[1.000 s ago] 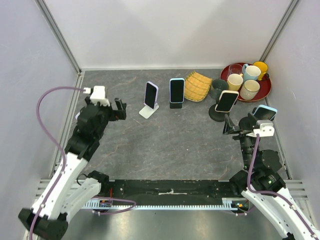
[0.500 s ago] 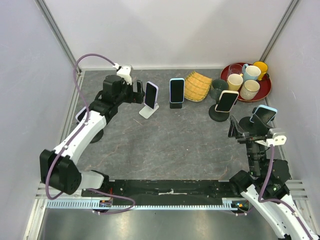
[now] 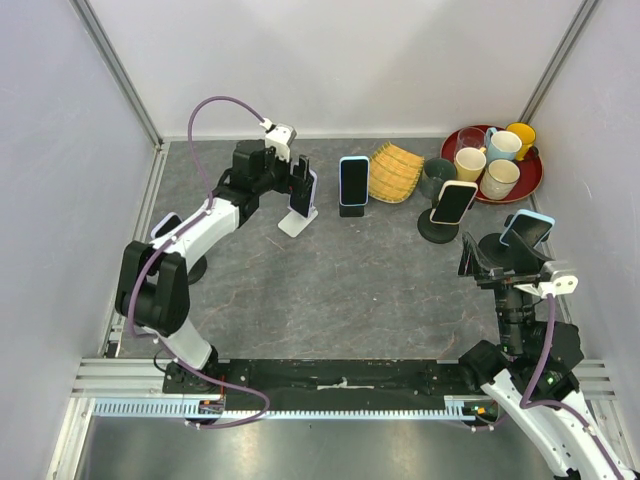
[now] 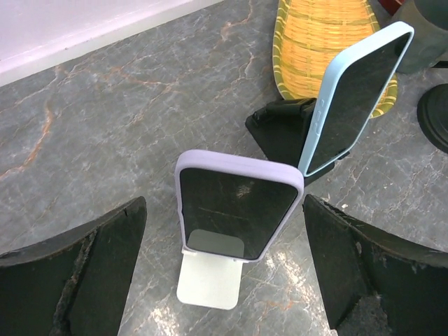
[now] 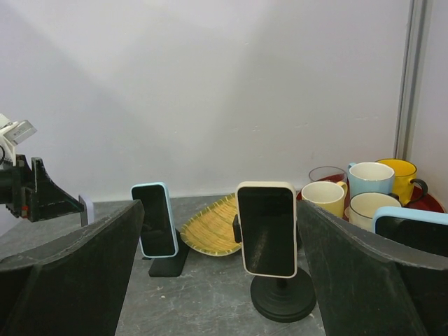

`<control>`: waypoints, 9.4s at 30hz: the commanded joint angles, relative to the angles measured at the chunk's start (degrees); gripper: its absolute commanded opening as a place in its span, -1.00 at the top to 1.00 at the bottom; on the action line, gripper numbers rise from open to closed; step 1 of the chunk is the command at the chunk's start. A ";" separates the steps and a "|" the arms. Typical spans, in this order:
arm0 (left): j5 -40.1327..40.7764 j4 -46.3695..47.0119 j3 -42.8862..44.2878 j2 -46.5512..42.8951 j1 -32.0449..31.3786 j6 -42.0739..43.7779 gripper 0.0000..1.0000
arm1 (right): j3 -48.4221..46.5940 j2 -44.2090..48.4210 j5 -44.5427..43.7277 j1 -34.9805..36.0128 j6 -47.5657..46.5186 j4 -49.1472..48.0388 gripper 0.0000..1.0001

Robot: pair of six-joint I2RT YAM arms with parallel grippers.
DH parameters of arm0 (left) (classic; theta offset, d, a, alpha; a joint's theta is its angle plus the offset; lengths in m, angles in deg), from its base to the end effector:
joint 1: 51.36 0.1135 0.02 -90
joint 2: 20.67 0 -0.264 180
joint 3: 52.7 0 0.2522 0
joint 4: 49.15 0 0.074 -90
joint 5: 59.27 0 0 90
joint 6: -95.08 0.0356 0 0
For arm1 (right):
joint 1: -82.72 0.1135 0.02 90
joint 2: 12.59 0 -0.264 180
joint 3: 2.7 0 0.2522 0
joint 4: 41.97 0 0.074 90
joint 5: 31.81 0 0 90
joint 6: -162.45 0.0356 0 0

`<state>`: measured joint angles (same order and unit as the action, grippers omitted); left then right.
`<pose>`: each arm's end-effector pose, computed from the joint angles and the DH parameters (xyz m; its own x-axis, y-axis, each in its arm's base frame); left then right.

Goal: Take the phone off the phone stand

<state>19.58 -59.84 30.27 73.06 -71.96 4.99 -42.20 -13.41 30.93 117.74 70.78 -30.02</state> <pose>0.3592 -0.1424 0.2900 -0.3431 0.1273 -0.9306 0.5131 0.8553 -0.0722 0.0481 0.0138 0.3224 0.3733 0.2299 -0.8988 -0.1643 0.9699 0.1799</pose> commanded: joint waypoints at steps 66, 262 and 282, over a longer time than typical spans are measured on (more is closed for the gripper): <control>6.50 3.96 -9.16 -19.89 -6.46 -13.69 0.96 | 0.07 0.20 1.60 0.31 0.88 -1.36 -0.96; 27.51 -15.46 -23.59 -61.65 -8.93 -6.49 -0.91 | -54.24 -103.87 -0.34 0.48 10.20 -15.07 0.11; 27.77 -14.85 -24.30 -59.90 -8.93 -6.23 -0.91 | -51.61 -85.76 5.47 0.83 13.89 6.96 0.30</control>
<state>48.14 -77.43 6.60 12.69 -81.20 -0.02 -94.96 -105.08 35.43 118.59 82.01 -30.69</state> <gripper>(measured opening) 0.957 0.824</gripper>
